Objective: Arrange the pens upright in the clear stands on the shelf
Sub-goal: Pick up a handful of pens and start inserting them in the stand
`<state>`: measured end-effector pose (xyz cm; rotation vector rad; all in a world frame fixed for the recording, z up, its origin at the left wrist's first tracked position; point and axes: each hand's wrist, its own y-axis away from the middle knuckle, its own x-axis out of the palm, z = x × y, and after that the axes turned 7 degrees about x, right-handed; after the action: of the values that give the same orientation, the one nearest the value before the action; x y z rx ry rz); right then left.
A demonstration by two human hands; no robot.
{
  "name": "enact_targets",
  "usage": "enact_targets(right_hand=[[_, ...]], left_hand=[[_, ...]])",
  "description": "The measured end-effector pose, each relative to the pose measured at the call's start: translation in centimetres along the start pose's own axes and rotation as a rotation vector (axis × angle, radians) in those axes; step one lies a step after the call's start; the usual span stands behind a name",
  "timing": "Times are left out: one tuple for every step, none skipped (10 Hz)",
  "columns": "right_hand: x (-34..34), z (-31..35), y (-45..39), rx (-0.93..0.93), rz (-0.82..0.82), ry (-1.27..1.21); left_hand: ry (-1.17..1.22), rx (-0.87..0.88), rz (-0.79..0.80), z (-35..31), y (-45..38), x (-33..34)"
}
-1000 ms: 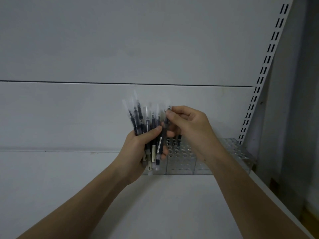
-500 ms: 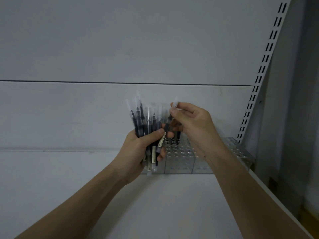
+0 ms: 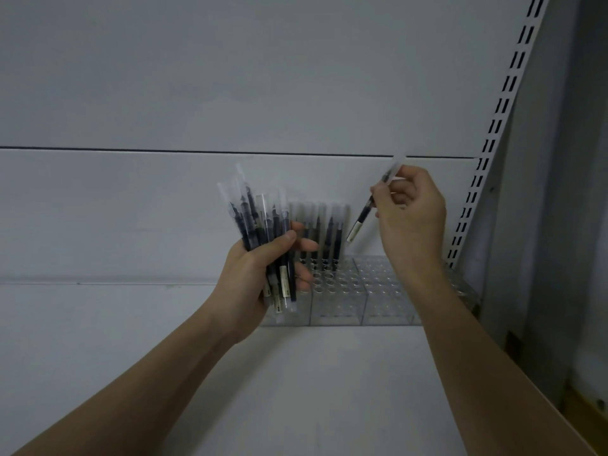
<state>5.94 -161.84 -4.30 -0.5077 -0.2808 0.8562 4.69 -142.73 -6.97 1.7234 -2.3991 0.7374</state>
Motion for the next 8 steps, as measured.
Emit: enact_targets(right_hand=[[0.3,-0.5,0.2,-0.06,0.007,0.129],[0.4,-1.0,0.4,-0.087,0.036,0.229],[0.4,-1.3,0.3,-0.096,0.067,0.278],[0.3,-1.2,0.2,-0.098,0.083,0.293],[0.3,-1.2,0.3,-0.103,0.093,0.33],[0.5,-1.6,0.5,-0.089,0.148,0.397],[0.5,-2.1,0.5,-0.022,0.223,0.505],[0.4,-2.4,0.6,0.02,0.275,0.569]], left_hand=[[-0.002,0.008,0.001,0.0,-0.1,0.0],[0.003,0.011,-0.002,-0.1,-0.1,-0.1],[0.005,0.014,0.002,0.0,-0.1,-0.1],[-0.005,0.016,0.017,-0.1,0.0,0.0],[-0.017,0.018,0.024,-0.1,0.1,0.1],[-0.03,0.012,0.028,-0.1,0.1,0.1],[-0.03,0.003,0.027,-0.1,0.1,0.1],[-0.042,-0.001,0.037,-0.1,0.2,0.2]])
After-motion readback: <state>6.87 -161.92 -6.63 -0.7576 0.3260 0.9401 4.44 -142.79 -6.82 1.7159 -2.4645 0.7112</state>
